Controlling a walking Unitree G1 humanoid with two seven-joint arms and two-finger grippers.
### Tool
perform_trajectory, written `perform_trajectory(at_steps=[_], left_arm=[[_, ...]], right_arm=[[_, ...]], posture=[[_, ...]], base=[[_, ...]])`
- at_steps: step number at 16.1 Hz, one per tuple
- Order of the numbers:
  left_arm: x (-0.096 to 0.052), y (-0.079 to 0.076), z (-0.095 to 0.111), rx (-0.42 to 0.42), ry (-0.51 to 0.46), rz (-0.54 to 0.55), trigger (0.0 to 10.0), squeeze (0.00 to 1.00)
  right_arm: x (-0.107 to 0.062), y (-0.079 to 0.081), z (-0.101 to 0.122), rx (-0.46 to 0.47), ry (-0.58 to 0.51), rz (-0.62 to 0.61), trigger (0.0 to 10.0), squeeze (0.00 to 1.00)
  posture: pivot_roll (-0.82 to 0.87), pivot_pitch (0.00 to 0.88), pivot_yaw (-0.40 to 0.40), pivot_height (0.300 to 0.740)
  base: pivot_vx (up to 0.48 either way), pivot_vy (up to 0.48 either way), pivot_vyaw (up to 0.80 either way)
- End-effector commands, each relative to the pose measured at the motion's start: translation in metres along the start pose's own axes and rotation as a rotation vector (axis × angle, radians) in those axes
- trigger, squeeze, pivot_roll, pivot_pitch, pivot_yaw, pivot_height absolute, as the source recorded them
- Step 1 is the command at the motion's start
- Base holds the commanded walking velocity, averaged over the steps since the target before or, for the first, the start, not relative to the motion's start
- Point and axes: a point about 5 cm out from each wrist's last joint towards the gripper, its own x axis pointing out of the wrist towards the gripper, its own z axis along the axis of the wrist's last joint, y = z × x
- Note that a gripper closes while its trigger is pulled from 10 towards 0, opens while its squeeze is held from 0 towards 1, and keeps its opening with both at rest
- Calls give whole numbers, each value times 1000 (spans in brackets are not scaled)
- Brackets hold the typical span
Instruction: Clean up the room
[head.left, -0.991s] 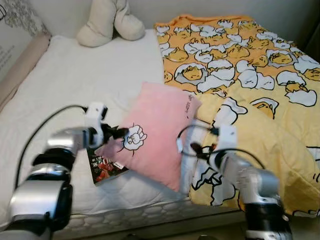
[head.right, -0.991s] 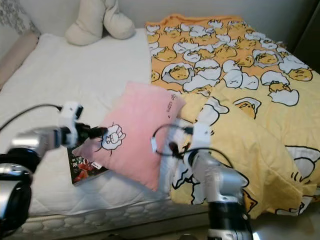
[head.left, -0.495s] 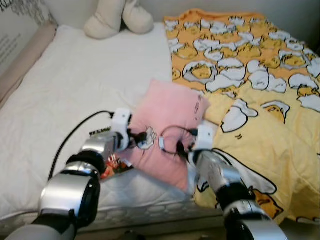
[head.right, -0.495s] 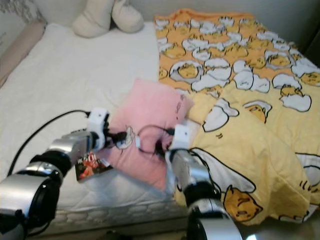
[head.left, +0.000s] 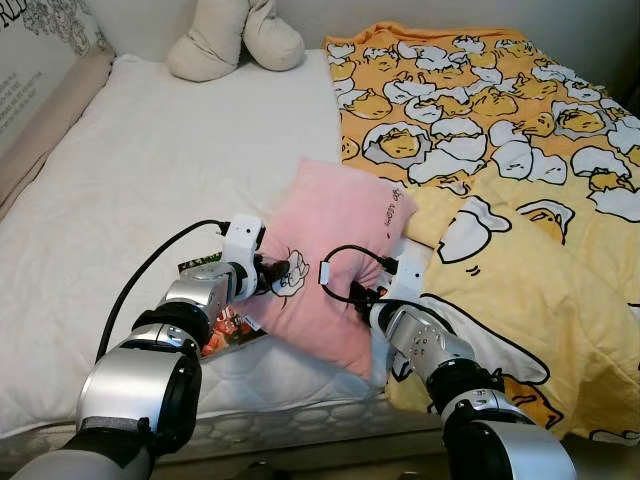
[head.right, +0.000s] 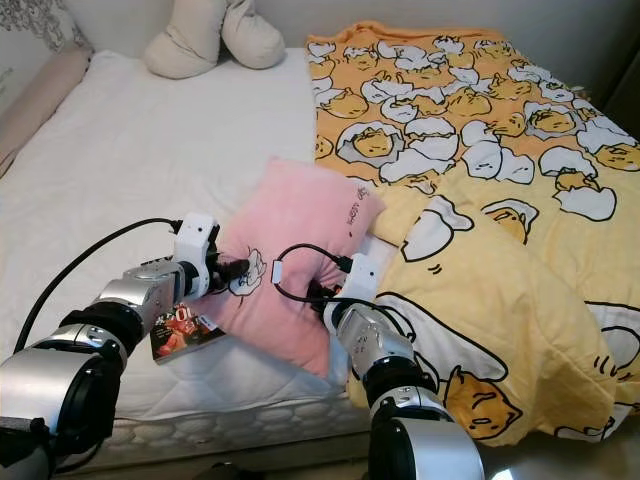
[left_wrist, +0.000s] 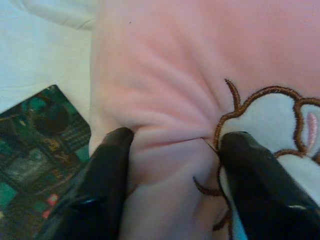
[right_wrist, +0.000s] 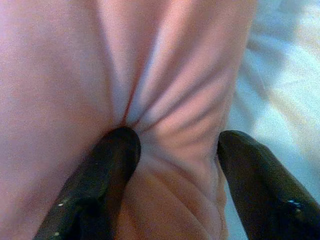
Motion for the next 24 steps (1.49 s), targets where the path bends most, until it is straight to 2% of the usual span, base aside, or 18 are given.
perform_trajectory(at_steps=[1,2,4,5,8,11,13,15,16,18,19,20,22,23,24], left_arm=[[2,-6,-8,-61,-1,-41,0,0],[3,-9,-10,-120,-29,-74,0,0],[5,-16,-13,-120,-43,-114,0,0],[6,-20,-14,-115,-54,-118,0,0],[8,-24,-4,-146,-107,-132,0,0],[7,-27,13,-115,-179,-174,0,0],[11,-39,6,-148,-161,-229,0,0],[13,-47,4,-188,-181,-255,0,0],[13,-49,11,-214,-227,-272,0,0],[8,-52,40,-175,-365,-318,0,0],[7,-51,44,-169,-383,-318,0,0],[1,-50,65,-107,-475,-314,0,0],[-7,-48,84,-40,-583,-284,0,0],[-11,-44,91,-51,-638,-242,0,0],[-12,-43,93,-62,-654,-232,0,0]], right_arm=[[1,1,-10,-33,38,11,0,0],[-1,-10,-12,-56,39,-21,0,0],[-4,-28,-9,-120,10,-107,0,0],[-6,-32,-9,-58,8,-100,0,0],[-6,-32,1,-107,-31,-87,0,0],[-5,-26,16,-156,-85,-62,0,0],[-4,-24,15,-128,-76,-52,0,0],[-3,-20,17,-44,-92,-25,0,0],[-3,-16,23,-12,-122,-4,0,0],[-5,-4,53,16,-239,60,0,0],[-5,-3,58,27,-259,66,0,0],[-10,-1,81,9,-339,77,0,0],[-19,12,111,-137,-466,111,0,0],[-25,23,126,-231,-526,148,0,0],[-27,26,130,-251,-547,155,0,0]], posture=[[-211,0,103,740],[-220,0,103,740],[-234,0,97,740],[-251,0,98,740],[-250,0,92,740],[-240,0,89,740],[-230,0,87,740],[-225,0,86,740],[-224,0,86,740],[-221,0,88,740],[-220,0,88,740],[-217,0,90,740],[-214,0,91,740],[-214,0,91,740],[-212,0,91,740]], base=[[0,0,0],[0,0,0],[0,0,0],[0,0,0],[0,0,0],[0,0,0],[0,0,0],[0,0,0],[0,0,0],[0,0,0],[0,0,0],[0,0,0],[0,0,0],[0,0,0],[0,0,0]])
